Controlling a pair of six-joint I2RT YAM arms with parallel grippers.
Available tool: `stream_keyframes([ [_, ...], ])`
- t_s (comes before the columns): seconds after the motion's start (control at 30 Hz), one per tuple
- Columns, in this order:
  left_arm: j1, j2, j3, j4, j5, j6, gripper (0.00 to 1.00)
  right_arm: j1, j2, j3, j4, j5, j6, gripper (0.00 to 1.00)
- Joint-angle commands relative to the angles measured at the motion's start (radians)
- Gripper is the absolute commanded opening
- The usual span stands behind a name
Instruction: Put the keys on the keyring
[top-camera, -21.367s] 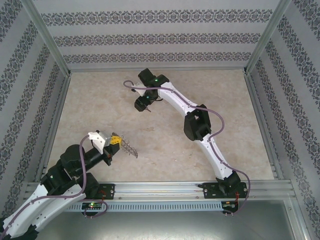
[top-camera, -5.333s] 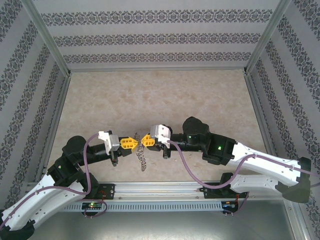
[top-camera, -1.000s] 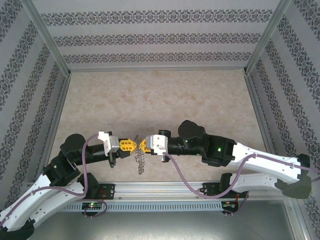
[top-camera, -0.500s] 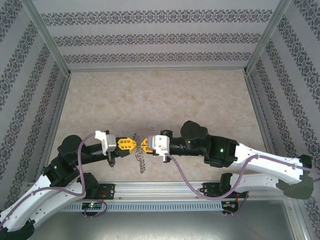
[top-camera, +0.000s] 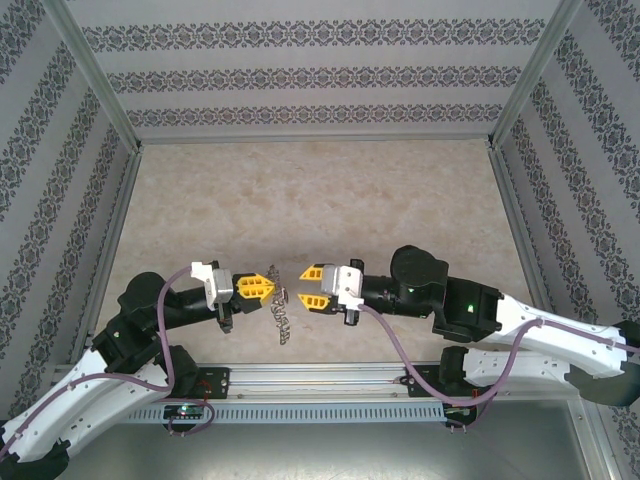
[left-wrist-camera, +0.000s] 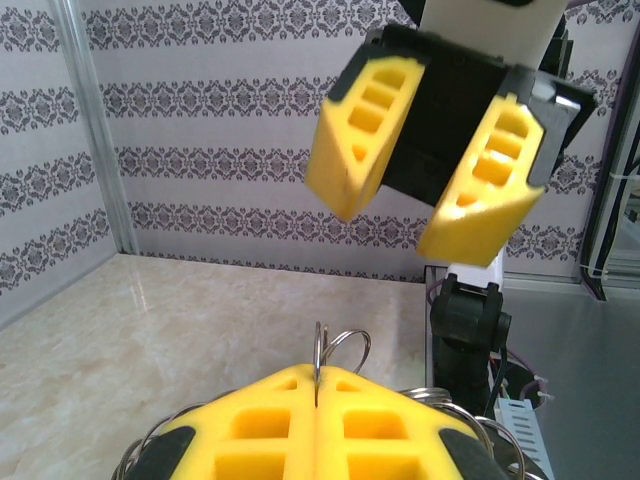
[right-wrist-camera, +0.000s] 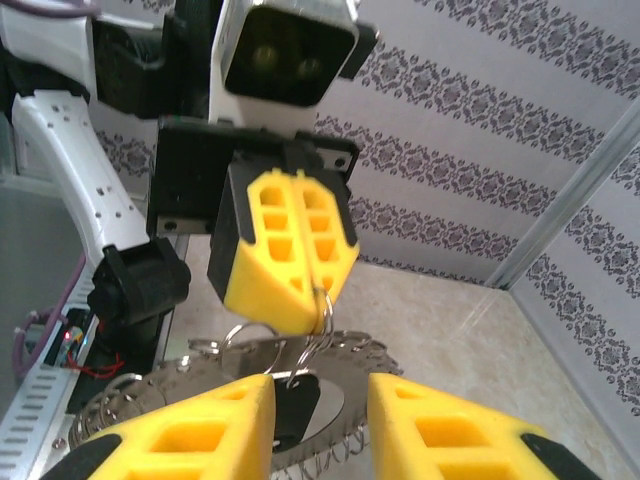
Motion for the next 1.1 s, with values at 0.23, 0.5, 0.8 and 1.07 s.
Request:
stream_keyframes([
  [0.23,-0.009,-0.016,-0.01,0.115,0.062,-0.029,0.0,-0.008,0.123,0.093,-0.006,-0.019,0.069,0.27],
  [0.5,-0.009,-0.014,-0.006,0.108,0.065,-0.029,0.0,-0.025,0.137,0.08,0.0,-0.034,0.091,0.23],
  [0.8,-0.009,-0.008,0.003,0.106,0.073,-0.029,0.0,-0.043,0.163,0.083,-0.012,-0.041,0.108,0.2],
  [1.07,-0.009,-0.013,0.003,0.101,0.071,-0.028,0.0,-0.045,0.175,0.085,-0.028,-0.054,0.112,0.22],
])
